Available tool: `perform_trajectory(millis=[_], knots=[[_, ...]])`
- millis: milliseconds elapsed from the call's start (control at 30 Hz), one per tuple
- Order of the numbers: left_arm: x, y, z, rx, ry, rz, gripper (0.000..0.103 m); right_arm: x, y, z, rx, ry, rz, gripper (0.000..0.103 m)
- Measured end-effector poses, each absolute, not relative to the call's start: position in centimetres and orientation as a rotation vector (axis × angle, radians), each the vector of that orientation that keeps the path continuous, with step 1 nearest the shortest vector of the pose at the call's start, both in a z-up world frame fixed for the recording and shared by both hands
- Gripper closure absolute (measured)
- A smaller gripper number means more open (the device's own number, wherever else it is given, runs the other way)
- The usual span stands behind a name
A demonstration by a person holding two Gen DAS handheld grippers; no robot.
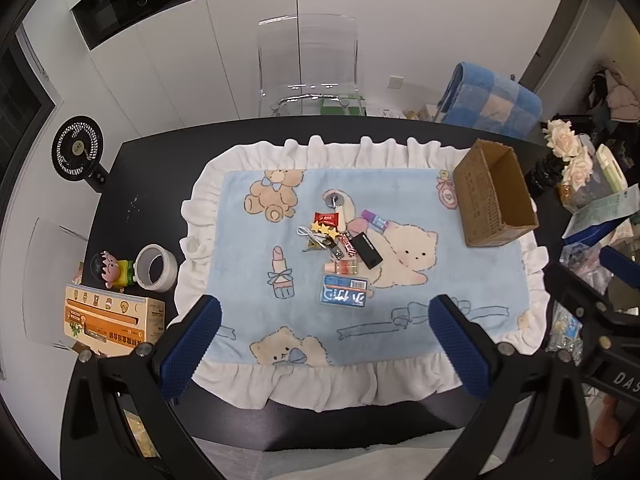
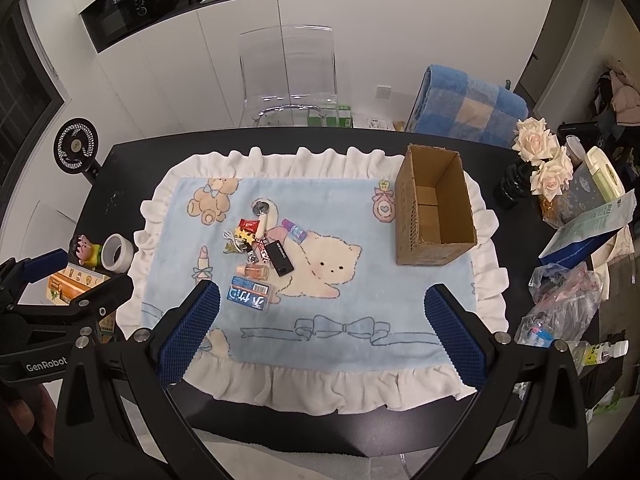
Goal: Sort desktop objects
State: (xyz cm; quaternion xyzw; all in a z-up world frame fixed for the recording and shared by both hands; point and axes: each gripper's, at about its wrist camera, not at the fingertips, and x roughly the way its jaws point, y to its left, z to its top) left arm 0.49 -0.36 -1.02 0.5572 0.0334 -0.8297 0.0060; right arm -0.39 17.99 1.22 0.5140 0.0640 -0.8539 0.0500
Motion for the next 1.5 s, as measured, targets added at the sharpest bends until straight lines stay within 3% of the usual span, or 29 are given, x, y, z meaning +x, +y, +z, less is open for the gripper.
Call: perform_trajectory(millis=[833,1500], knots=[[-0.6,-1.0,-3.1,1.791,0.134,-2.571,0.000,-1.6,17.8,-0.6,1.601,0.203,-2.559,0.000],[-4.4,-2.1,-14.8,1.986,0.212,-2.364,0.000,-8.1,15.8,-10.5,1.773,0.313,-2.375,0.000]])
